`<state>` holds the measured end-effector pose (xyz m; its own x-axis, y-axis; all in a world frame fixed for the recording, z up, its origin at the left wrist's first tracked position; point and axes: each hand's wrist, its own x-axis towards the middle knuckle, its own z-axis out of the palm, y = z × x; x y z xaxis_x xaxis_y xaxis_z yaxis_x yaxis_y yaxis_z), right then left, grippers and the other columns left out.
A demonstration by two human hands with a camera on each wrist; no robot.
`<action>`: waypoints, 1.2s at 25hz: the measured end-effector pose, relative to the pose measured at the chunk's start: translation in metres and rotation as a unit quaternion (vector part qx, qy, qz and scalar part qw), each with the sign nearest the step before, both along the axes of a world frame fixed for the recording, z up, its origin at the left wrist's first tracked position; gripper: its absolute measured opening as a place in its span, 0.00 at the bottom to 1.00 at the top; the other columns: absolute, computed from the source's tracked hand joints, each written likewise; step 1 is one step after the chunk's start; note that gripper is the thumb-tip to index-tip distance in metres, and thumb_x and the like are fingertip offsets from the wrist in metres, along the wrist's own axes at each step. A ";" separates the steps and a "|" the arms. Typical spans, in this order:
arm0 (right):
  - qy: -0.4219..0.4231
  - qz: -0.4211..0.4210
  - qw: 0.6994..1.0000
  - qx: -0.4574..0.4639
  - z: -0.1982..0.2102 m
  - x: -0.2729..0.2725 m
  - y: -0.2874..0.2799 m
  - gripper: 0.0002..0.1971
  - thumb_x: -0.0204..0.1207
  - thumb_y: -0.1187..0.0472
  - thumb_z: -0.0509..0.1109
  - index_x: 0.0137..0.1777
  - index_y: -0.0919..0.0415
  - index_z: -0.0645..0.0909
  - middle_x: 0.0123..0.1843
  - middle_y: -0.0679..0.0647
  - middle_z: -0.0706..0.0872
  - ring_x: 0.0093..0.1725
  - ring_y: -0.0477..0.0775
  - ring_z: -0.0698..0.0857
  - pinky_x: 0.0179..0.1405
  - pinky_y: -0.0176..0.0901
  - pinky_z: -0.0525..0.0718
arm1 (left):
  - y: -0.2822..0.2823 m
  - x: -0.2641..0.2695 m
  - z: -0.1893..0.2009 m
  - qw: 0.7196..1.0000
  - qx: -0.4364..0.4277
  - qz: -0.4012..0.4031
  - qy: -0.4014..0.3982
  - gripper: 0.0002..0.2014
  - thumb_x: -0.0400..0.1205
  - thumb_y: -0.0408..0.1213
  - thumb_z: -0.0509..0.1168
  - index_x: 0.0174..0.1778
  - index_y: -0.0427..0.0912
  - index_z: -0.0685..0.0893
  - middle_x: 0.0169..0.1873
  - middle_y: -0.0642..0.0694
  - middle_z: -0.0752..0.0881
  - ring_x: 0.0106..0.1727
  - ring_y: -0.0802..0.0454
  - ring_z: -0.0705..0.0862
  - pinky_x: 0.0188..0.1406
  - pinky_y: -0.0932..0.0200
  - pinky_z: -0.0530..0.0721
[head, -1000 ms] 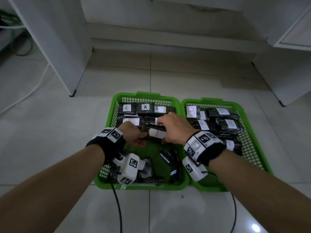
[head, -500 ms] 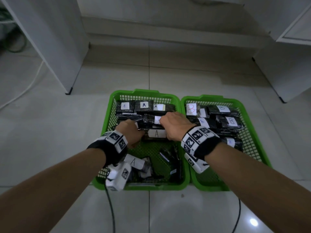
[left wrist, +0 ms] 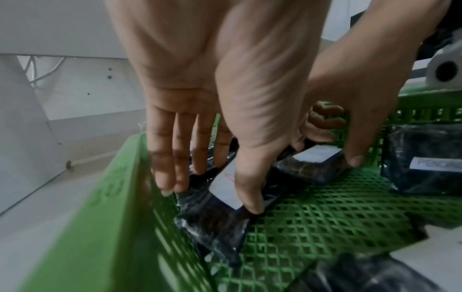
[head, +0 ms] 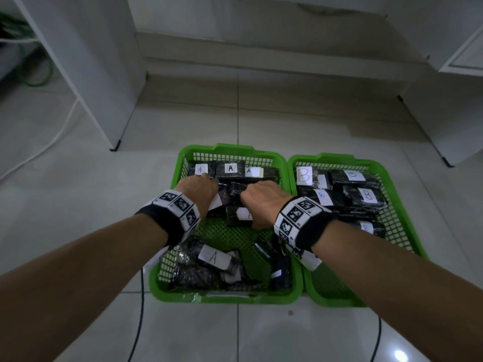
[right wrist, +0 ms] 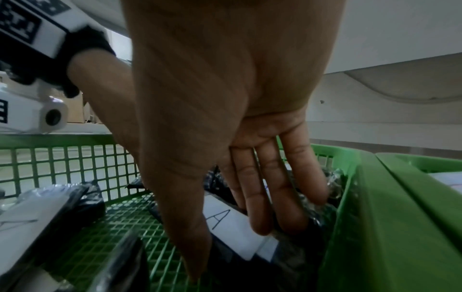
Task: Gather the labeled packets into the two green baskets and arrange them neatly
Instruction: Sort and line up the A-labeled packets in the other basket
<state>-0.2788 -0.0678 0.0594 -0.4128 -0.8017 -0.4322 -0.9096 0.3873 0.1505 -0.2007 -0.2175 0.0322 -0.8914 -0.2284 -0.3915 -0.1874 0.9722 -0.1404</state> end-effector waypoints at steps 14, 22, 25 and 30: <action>-0.052 -0.056 0.996 -0.048 -0.003 -0.007 0.007 0.13 0.72 0.60 0.81 0.43 0.57 0.76 0.41 0.52 0.79 0.44 0.55 0.81 0.45 0.43 0.77 | -0.028 -0.011 0.013 0.996 0.060 0.027 0.052 0.11 0.81 0.31 0.64 0.60 0.41 0.81 0.57 0.39 0.86 0.56 0.40 0.86 0.48 0.51 0.83; -0.055 -0.060 0.996 -0.049 -0.005 -0.006 0.008 0.11 0.74 0.60 0.80 0.53 0.62 0.85 0.49 0.56 0.83 0.47 0.56 0.81 0.46 0.44 0.77 | -0.023 -0.012 0.018 0.997 -0.015 -0.072 0.022 0.20 0.73 0.43 0.74 0.61 0.44 0.81 0.55 0.44 0.85 0.55 0.44 0.87 0.53 0.49 0.88; -0.055 -0.059 0.996 -0.043 -0.004 -0.006 0.006 0.12 0.72 0.59 0.81 0.51 0.61 0.84 0.48 0.55 0.81 0.46 0.57 0.80 0.45 0.45 0.77 | -0.025 -0.012 0.016 0.995 -0.030 -0.096 -0.002 0.28 0.70 0.45 0.78 0.65 0.44 0.79 0.57 0.44 0.85 0.57 0.43 0.86 0.55 0.46 0.87; -0.068 -0.079 0.994 -0.029 0.002 -0.007 0.007 0.17 0.70 0.54 0.82 0.43 0.58 0.76 0.46 0.54 0.79 0.46 0.56 0.81 0.44 0.45 0.79 | -0.031 -0.012 0.018 0.997 0.001 -0.071 -0.003 0.24 0.72 0.43 0.75 0.63 0.44 0.79 0.57 0.45 0.82 0.58 0.44 0.84 0.55 0.51 0.84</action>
